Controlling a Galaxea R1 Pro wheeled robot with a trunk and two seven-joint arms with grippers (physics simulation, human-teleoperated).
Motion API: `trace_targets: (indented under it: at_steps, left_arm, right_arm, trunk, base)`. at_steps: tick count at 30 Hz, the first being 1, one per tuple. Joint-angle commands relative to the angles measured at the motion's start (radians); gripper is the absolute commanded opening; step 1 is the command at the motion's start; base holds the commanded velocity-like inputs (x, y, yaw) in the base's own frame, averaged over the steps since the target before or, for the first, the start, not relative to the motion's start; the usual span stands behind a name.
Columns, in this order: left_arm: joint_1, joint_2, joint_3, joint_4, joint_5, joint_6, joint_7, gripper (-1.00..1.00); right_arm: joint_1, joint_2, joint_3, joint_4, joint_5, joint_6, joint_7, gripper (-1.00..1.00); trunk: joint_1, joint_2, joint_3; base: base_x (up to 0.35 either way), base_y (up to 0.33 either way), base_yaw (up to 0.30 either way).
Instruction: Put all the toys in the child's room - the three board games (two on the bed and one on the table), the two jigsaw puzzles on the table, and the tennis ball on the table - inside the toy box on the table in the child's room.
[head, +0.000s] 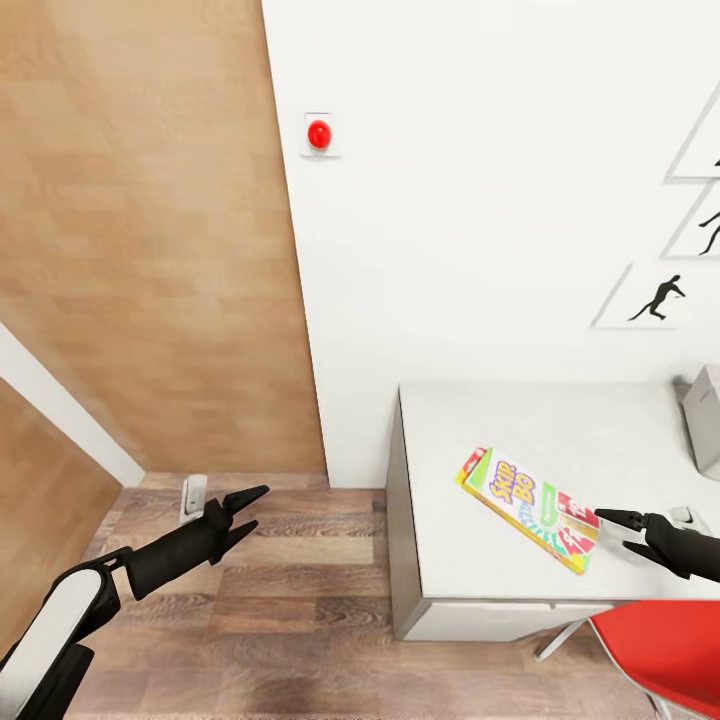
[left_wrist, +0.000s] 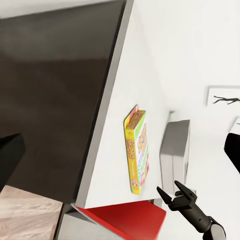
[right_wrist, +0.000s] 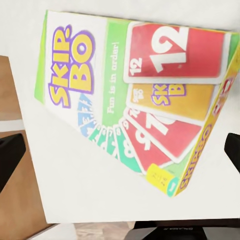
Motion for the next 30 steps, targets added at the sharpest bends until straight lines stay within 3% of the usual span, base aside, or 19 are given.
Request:
trace_targets:
  at_steps: [1, 18, 30]
  left_arm:
    - [-0.001, 0.0, 0.0, -0.001, 0.011, 0.003, 0.01, 1.0]
    - [-0.001, 0.0, 0.0, -0.001, 0.011, 0.003, 0.01, 1.0]
    - [-0.001, 0.0, 0.0, -0.001, 0.01, 0.003, 0.01, 1.0]
  right_arm:
    - [-0.001, 0.0, -0.002, 0.0, 0.007, 0.005, 0.008, 1.0]
    - [-0.001, 0.004, 0.0, 0.0, 0.008, 0.005, 0.008, 1.0]
    - [-0.001, 0.006, 0.002, 0.0, 0.008, 0.005, 0.008, 1.0]
  trunk:
    - [0.0, -0.002, -0.003]
    - [0.0, -0.002, -0.03]
    - [0.0, -0.002, -0.037]
  base:
    - [0.0, 0.0, 0.0]
    - [0.0, 0.0, 0.0]
    - [0.0, 0.0, 0.0]
